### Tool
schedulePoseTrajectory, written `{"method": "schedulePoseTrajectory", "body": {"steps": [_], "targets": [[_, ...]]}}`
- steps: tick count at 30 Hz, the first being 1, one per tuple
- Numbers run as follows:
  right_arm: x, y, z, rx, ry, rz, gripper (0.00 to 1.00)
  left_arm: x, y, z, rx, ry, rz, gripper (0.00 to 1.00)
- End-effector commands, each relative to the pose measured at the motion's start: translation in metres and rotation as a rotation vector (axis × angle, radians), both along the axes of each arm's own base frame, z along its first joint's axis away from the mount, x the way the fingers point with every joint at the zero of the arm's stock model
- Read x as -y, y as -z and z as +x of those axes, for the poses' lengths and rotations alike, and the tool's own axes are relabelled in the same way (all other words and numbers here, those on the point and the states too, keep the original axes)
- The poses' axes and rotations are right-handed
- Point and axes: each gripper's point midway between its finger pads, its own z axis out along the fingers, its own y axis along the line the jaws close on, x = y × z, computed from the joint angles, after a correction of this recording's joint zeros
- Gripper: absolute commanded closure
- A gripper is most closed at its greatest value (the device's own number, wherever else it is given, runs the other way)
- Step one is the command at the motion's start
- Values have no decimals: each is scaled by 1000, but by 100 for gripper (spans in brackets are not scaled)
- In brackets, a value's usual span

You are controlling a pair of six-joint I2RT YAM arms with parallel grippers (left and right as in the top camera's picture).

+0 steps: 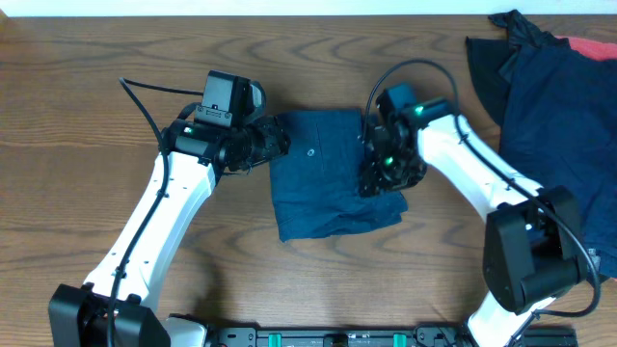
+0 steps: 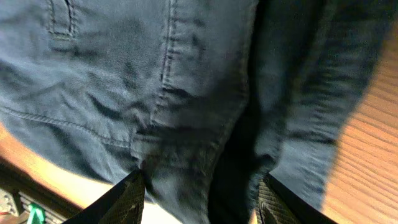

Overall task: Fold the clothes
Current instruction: 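Release the folded bundle and grasp its edges with both grippers to adjust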

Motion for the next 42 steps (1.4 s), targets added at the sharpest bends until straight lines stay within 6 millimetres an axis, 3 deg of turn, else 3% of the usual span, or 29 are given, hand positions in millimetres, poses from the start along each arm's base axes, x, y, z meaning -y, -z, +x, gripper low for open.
{"method": "schedulePoseTrajectory", "body": {"steps": [1, 2, 3, 4, 7, 10, 15, 17, 19, 23, 27, 30, 33, 38, 42], "targets": [[-10, 4, 1, 0, 44, 37, 50, -3, -2, 0, 11, 6, 17, 49], [-14, 5, 3, 11, 41, 58, 60, -3, -1, 0, 9, 6, 18, 49], [-18, 5, 7, 25, 39, 80, 83, -3, -1, -1, 7, 6, 19, 49], [-25, 3, 10, 40, 35, 115, 99, -3, -1, -2, 3, 7, 20, 49], [-52, -16, 19, 88, -34, 278, 99, -4, 1, -3, -4, 7, 22, 49], [-73, -54, 29, 159, -100, 398, 99, -5, 3, -7, -14, 20, 37, 49], [-71, -113, 47, 319, -109, 379, 99, -12, 13, -11, -36, 7, 70, 49], [-58, -120, 48, 343, -63, 303, 99, -12, 15, -12, -41, 7, 71, 49], [-31, -112, 46, 330, 20, 152, 99, -12, 15, -12, -42, 7, 71, 49], [47, -76, 31, 253, 261, -285, 99, -12, 15, -12, -41, 8, 71, 49], [98, -35, 26, 249, 422, -536, 99, -12, 15, -12, -42, 8, 71, 49], [113, -6, 38, 272, 478, -584, 99, -12, 15, -12, -41, 7, 71, 49], [124, 7, 62, 333, 531, -593, 99, -12, 15, -11, -33, 13, 72, 49], [139, 2, 100, 448, 643, -540, 96, -9, 12, -3, 21, 56, 82, 49], [150, -1, 114, 481, 702, -504, 89, -7, 16, 12, 83, 93, 122, 49]]}}
